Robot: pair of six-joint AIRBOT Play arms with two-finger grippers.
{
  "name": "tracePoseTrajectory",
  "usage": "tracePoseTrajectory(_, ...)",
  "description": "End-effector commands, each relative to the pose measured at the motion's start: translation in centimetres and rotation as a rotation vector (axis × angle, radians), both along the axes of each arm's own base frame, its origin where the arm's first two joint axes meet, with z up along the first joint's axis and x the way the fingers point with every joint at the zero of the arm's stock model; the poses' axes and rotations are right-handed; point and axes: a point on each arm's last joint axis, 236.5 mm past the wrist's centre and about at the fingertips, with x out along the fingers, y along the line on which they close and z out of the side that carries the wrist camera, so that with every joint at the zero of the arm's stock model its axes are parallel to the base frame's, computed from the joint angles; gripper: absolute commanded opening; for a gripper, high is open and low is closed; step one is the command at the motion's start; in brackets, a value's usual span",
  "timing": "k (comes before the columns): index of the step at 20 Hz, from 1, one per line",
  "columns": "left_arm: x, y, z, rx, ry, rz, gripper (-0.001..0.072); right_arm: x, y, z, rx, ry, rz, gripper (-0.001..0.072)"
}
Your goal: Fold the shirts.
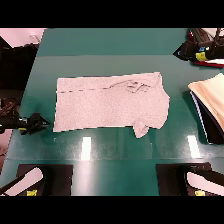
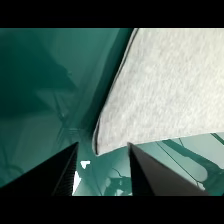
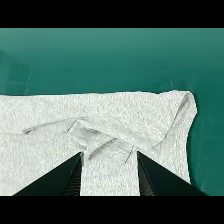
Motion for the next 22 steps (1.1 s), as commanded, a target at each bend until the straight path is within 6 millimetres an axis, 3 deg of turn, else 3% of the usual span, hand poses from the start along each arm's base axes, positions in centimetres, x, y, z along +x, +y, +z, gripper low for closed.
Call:
tracePoseTrajectory(1,-0.2,-1.1,-0.5,-0.036,-0.016,-0.003,0.0386,-0.2,0.1,-0.1,0.000,0.010,0.005,0.0386)
tracePoseTrajectory(5,-0.6,-2.5,-1.4,0.028,0.007,-0.111,0.0386,-0.3,0.1,-0.2,0.000,0.012,0.005,0.0386)
tracePoseTrajectory(12,-0.9,-2.2,-2.0,0.074,0.036,-0.116,0.0385,-0.8,0.2,-0.6,-0.002,0.039,0.016,0.0386)
tracePoseTrajectory(17,-0.6,-3.5,-2.7,0.025,0.052,-0.117,0.0383,-1.1,0.3,-0.8,-0.003,0.053,0.021,0.0385)
tracePoseTrajectory(18,-0.2,-3.7,-2.8,0.036,0.039,-0.126,0.0319,-1.2,0.3,-1.0,-0.004,0.062,0.024,0.0385)
tracePoseTrajectory(21,1.8,-4.6,-2.3,0.046,-0.028,-0.114,0.0027,-2.6,0.5,-2.0,-0.014,0.129,0.050,0.0385)
tracePoseTrajectory(22,2.2,-4.6,-2.0,0.043,-0.040,-0.110,0.0026,-3.5,0.4,-3.0,-0.028,0.172,0.075,0.0385)
